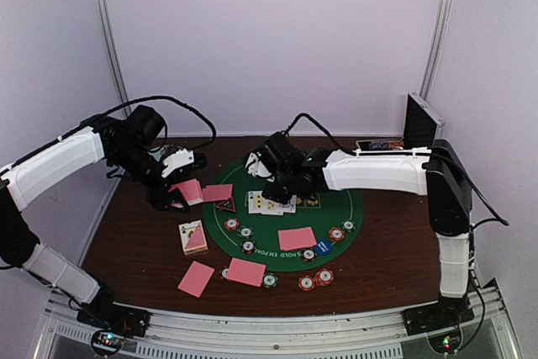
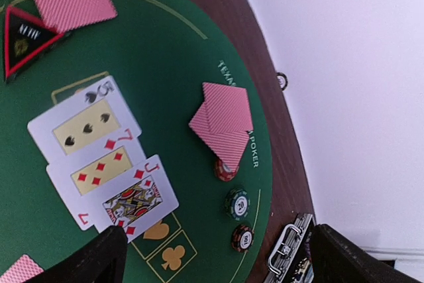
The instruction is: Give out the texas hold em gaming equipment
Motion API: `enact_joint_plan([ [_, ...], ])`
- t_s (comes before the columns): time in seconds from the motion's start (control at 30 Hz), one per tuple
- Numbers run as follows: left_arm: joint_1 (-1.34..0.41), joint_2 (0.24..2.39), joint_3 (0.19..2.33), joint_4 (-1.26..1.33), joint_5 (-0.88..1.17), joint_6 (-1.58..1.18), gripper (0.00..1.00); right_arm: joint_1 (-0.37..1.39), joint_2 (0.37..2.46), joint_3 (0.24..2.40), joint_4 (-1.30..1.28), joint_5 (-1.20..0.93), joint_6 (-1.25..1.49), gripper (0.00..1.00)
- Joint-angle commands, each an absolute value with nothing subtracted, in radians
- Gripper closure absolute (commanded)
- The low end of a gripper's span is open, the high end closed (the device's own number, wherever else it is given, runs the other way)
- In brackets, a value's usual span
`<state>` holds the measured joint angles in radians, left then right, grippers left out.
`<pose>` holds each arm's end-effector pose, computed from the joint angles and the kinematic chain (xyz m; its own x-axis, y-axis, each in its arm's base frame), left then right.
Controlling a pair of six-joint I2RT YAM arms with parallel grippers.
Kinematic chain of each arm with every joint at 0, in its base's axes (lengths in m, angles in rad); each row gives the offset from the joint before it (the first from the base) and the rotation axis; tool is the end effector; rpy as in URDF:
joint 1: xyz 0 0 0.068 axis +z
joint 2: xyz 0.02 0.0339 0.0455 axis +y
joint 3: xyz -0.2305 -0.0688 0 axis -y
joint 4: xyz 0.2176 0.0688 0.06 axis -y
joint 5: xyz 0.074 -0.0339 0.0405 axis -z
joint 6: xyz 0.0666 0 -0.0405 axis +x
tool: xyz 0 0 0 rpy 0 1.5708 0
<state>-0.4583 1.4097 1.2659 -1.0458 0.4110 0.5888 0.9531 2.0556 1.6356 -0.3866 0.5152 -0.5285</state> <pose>0.2189 -0.1377 0.2439 -0.3930 0.7616 -0.5153 0.9104 0.4009 -0.1018 0.2827 0.3412 0.1882 -0.1029 -0.9025 -0.4182 -0.6529 0.3785 -0.6561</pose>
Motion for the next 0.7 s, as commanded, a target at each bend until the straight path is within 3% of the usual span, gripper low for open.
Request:
enact_joint_plan([
  [0.0, -0.460, 1.392, 1.293, -1.030, 0.424, 0.598, 1.00, 0.904, 1.996, 1.766, -0.462, 0.540, -0.215, 0.00],
  [0.13, -0.460, 1.391, 1.295, -1.030, 0.424, 0.598, 1.00, 0.861, 2.005, 1.925, -0.654, 0.379, -0.019, 0.01],
  [0.27, -0.460, 1.391, 1.294, -1.028, 0.424, 0.598, 1.00, 0.856, 1.977, 1.980, -0.737, 0.074, 0.146, 0.01],
  [0.67, -0.460, 1.407, 1.305, -1.024, 0.432, 0.598, 1.00, 0.856, 1.966, 1.810, -0.447, -0.523, 0.759, 0.02],
])
